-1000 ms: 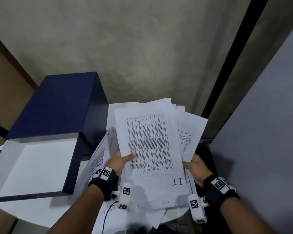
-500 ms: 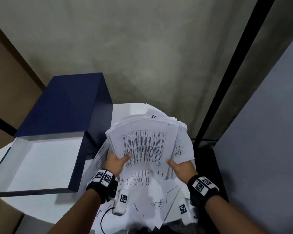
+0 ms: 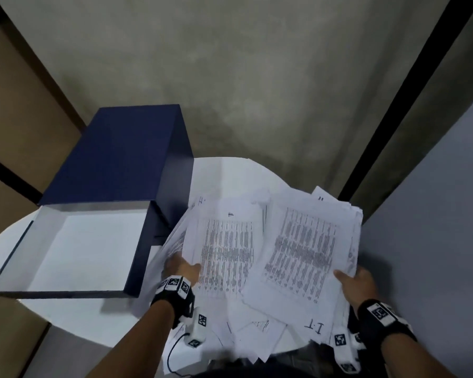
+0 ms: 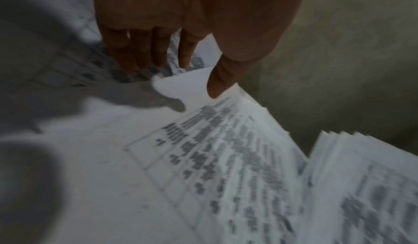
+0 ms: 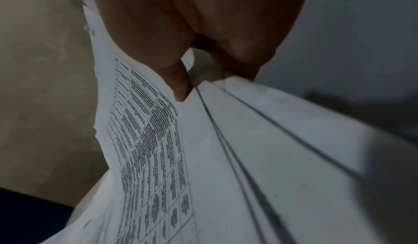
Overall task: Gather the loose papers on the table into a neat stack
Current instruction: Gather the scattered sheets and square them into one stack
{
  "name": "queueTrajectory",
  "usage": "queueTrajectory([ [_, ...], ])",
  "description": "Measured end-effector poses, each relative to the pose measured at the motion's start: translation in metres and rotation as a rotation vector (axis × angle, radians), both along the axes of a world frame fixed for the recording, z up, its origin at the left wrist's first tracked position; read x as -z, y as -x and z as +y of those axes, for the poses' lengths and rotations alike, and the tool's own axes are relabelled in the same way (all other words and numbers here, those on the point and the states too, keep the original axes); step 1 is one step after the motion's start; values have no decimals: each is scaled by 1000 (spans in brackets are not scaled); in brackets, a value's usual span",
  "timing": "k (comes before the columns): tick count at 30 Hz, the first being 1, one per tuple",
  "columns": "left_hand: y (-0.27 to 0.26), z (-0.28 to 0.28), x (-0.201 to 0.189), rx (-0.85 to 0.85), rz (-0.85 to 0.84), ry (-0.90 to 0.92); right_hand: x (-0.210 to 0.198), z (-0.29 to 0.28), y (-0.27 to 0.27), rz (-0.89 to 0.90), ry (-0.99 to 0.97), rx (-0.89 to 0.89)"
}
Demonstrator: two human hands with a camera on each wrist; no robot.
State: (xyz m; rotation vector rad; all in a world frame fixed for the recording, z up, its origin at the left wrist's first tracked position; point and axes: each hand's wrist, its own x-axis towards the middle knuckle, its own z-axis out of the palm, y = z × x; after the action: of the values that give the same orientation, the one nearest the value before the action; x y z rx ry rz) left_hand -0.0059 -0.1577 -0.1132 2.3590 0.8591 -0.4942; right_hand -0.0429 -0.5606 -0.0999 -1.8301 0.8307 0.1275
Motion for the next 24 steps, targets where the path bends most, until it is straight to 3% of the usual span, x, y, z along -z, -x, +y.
queueTrajectory([
  [6,-6,10,49,-2,89,118,28,-13,21,79,-44,36],
  [16,5,-37,-16,224,-242,-52,29,1,19,30,-170,33],
  [19,1,-39,-39,242,-257,-130,29,8,18,14,-235,29],
  [24,-2,-29,-63,328,-327,-270,67,3,10,61,-181,28],
])
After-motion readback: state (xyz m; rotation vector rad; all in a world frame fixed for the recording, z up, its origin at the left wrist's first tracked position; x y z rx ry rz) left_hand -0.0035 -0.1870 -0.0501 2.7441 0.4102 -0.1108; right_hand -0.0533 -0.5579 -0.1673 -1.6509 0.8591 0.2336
